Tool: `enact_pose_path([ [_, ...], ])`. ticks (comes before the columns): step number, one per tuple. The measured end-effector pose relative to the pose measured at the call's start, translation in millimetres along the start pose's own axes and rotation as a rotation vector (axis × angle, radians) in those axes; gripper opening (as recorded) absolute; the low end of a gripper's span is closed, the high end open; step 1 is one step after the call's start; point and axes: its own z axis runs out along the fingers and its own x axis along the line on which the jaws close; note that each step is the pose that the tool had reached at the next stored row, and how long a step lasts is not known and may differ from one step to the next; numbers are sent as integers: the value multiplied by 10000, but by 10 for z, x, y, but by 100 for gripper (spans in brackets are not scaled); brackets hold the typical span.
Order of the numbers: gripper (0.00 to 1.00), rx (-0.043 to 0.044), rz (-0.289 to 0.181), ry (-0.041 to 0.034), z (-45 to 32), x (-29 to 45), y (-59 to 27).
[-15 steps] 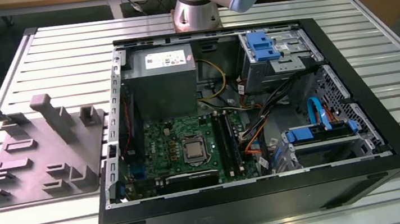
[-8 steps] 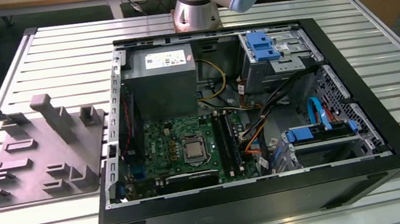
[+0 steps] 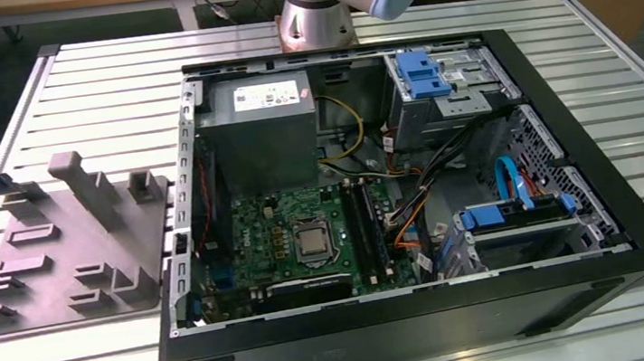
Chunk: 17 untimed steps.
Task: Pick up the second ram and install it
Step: 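Pick up the second ram and move it above second insertion slot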
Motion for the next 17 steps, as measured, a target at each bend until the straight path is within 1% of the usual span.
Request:
enact_pose_path([
  [5,11,0,1,0,0,0,-4],
  [7,11,-2,0,1,-1,-1,-26],
  [11,11,-1,1,0,0,-4,-122],
  [17,11,-5,0,0,-1,-10,-336],
])
